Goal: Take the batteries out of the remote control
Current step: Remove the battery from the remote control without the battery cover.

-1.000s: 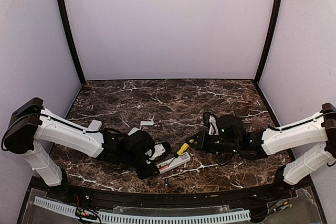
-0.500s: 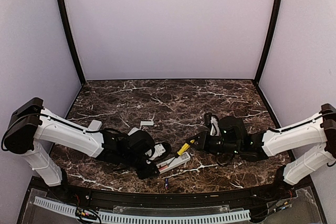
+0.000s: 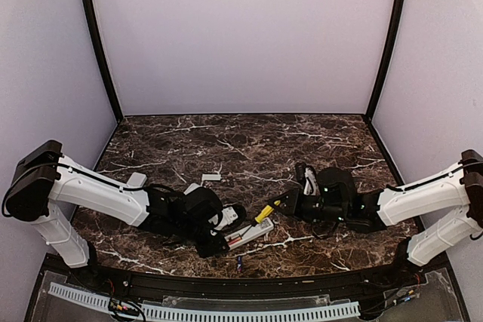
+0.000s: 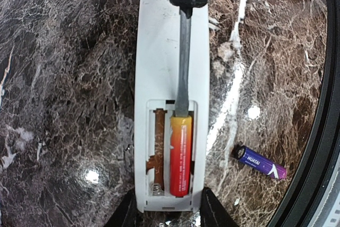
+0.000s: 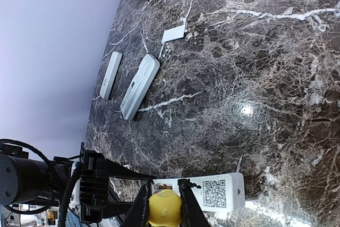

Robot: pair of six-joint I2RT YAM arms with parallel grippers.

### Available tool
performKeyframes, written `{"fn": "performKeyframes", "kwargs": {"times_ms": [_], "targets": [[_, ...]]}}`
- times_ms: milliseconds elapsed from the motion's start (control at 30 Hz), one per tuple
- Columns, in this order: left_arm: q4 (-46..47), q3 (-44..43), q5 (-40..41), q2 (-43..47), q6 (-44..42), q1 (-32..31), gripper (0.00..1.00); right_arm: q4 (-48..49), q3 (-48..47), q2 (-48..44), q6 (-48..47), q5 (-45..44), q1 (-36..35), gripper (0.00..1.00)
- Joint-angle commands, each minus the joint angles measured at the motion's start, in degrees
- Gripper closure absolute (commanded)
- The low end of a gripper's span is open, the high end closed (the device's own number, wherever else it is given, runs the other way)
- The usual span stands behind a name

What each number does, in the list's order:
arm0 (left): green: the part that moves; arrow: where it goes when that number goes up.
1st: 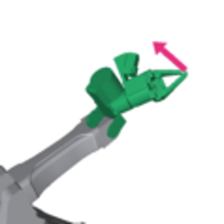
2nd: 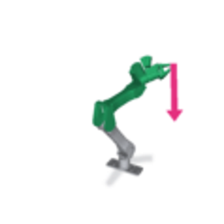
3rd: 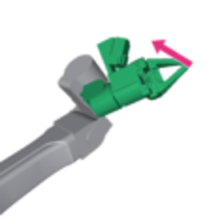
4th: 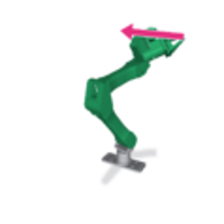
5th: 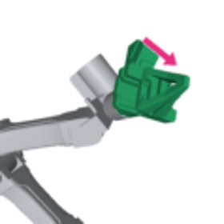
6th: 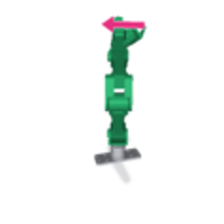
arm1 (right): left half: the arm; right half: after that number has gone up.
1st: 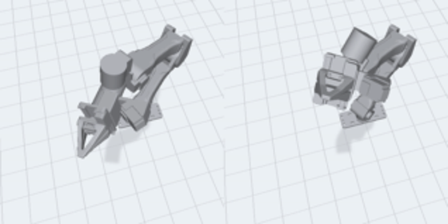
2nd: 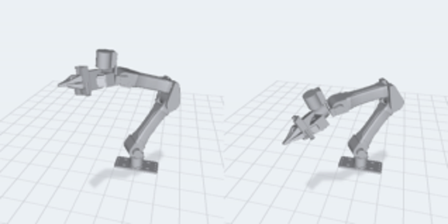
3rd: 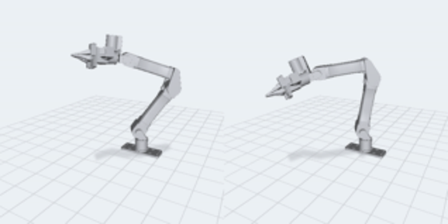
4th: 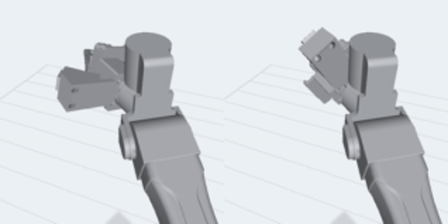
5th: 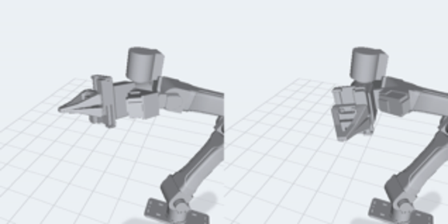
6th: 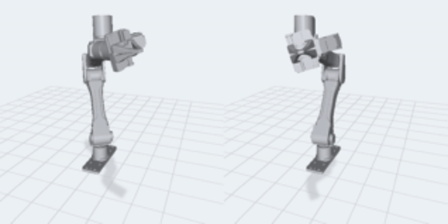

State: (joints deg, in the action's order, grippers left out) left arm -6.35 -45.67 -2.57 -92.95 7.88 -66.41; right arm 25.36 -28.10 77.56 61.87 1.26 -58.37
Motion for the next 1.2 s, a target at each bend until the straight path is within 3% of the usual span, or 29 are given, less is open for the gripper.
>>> {"fn": "performKeyframes", "kwargs": {"times_ms": [0,1167], "targets": [[-0.5,-0.5,-0.6,-1.9,-0.5,0.1,0.76,8.5,0.1,-0.7,3.1,5.6,-0.5,1.0],[-1.0,-1.6,-0.4,-2.8,-0.7,0.1,0.76,10.6,-2.3,0.5,0.1,7.6,-0.4,1.0]]}}
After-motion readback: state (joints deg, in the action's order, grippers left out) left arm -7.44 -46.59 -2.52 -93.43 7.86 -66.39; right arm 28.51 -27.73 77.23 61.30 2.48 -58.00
